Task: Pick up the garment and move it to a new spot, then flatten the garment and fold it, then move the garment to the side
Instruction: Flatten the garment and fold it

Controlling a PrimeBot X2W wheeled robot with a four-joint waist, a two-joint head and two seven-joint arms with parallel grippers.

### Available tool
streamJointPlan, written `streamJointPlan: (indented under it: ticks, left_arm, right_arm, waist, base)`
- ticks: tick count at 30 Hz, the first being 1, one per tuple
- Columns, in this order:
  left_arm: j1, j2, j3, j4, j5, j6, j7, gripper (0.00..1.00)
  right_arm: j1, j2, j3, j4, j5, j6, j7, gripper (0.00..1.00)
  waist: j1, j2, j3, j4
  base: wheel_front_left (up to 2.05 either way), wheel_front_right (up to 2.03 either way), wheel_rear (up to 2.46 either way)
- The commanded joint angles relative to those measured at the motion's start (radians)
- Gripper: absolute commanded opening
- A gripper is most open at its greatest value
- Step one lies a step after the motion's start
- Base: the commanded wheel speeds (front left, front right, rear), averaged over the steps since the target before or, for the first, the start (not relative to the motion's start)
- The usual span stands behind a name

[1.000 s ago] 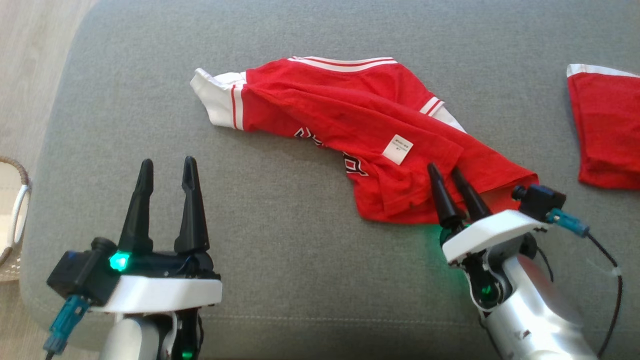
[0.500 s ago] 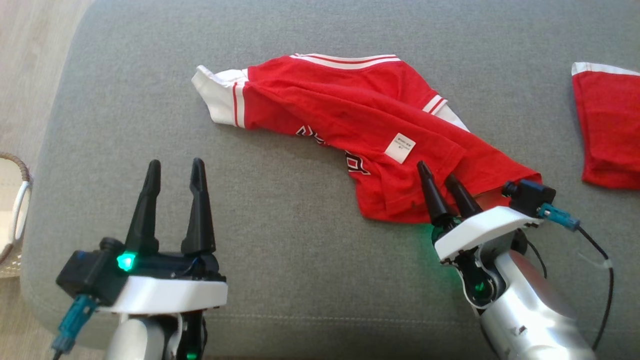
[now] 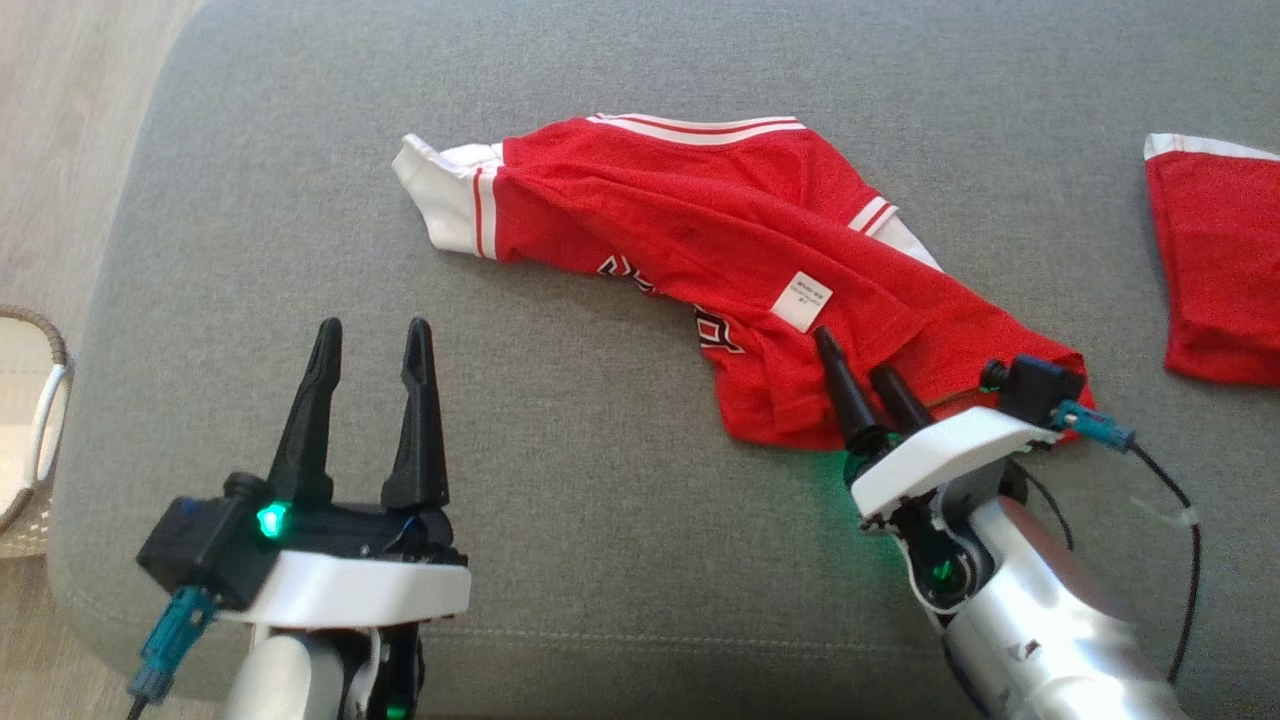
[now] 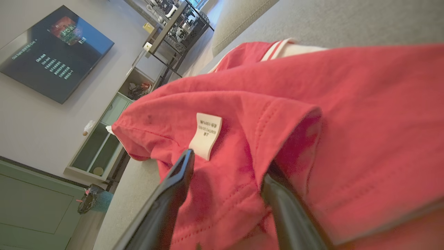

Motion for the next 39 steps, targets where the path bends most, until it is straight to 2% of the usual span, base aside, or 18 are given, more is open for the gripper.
streamJointPlan:
  ticks: [1, 3, 5, 6, 14, 21, 23, 29, 30, 34, 37, 39]
  left_arm:
    - [-0.022, 0.006, 0.026, -0.032, 0.014, 0.003, -0.005, 1.0]
    - [-0.021, 0.006, 0.024, -0.033, 0.014, 0.006, -0.005, 1.0]
    - [-0.02, 0.006, 0.023, -0.033, 0.015, 0.007, -0.005, 1.0]
    - [-0.02, 0.006, 0.022, -0.034, 0.015, 0.008, -0.005, 1.0]
    - [-0.02, 0.006, 0.022, -0.037, 0.016, 0.015, -0.005, 1.0]
    - [-0.004, 0.006, 0.034, -0.049, 0.019, 0.026, -0.005, 1.0]
    - [-0.001, 0.006, 0.037, -0.05, 0.02, 0.025, -0.005, 1.0]
    - [0.008, 0.006, 0.036, -0.037, 0.03, -0.002, -0.005, 1.0]
    - [0.008, 0.006, 0.025, -0.026, 0.036, -0.024, -0.005, 1.0]
    - [0.001, 0.006, 0.008, -0.007, 0.059, -0.055, -0.005, 1.0]
    - [-0.009, 0.006, -0.001, 0.005, 0.067, -0.066, -0.005, 1.0]
    - [-0.016, 0.006, -0.011, 0.017, 0.071, -0.074, -0.005, 1.0]
  right_arm:
    - [0.025, 0.022, 0.046, 0.004, 0.015, 0.0, -0.004, 0.41]
    - [0.021, 0.022, 0.06, 0.011, 0.024, 0.0, -0.004, 0.24]
    - [0.017, 0.022, 0.058, 0.017, 0.023, 0.0, -0.004, 0.03]
    - [0.016, 0.022, 0.055, 0.019, 0.022, 0.0, -0.004, 0.0]
    - [0.026, 0.022, -0.017, -0.011, -0.036, 0.0, -0.004, 0.0]
    - [0.111, 0.016, -0.177, -0.155, -0.207, 0.0, -0.004, 0.0]
    - [0.128, 0.009, -0.195, -0.18, -0.232, 0.0, -0.004, 0.0]
    - [0.239, -0.041, -0.352, -0.428, -0.372, 0.0, 0.081, 0.0]
    - [0.274, -0.041, -0.42, -0.548, -0.419, 0.0, 0.127, 0.0]
    - [0.298, -0.015, -0.534, -0.789, -0.494, 0.0, 0.209, 0.0]
    - [0.3, 0.003, -0.539, -0.876, -0.53, 0.0, 0.281, 0.0]
    - [0.317, 0.011, -0.504, -0.87, -0.54, 0.0, 0.332, 0.0]
  waist:
    - [0.0, 0.0, -0.002, -0.002]
    - [0.0, 0.0, -0.006, -0.004]
    - [0.0, 0.0, -0.009, -0.006]
    - [0.0, 0.0, -0.01, -0.008]
    - [0.0, 0.0, -0.022, -0.016]
    - [0.0, 0.0, -0.034, -0.035]
    - [0.0, 0.0, -0.035, -0.041]
    - [0.0, 0.0, -0.033, -0.083]
    - [0.0, 0.0, -0.031, -0.097]
    - [0.0, 0.0, -0.024, -0.119]
    - [0.0, 0.0, -0.021, -0.128]
    - [0.0, 0.0, -0.02, -0.127]
  base:
    - [0.0, 0.0, 0.0]
    - [0.0, 0.0, 0.0]
    - [0.0, 0.0, 0.0]
    - [0.0, 0.0, 0.0]
    - [0.0, 0.0, 0.0]
    - [0.0, 0.0, 0.0]
    - [0.0, 0.0, 0.0]
    - [0.0, 0.0, 0.0]
    - [0.0, 0.0, 0.0]
    - [0.0, 0.0, 0.0]
    - [0.0, 0.0, 0.0]
    - [0.0, 0.0, 0.0]
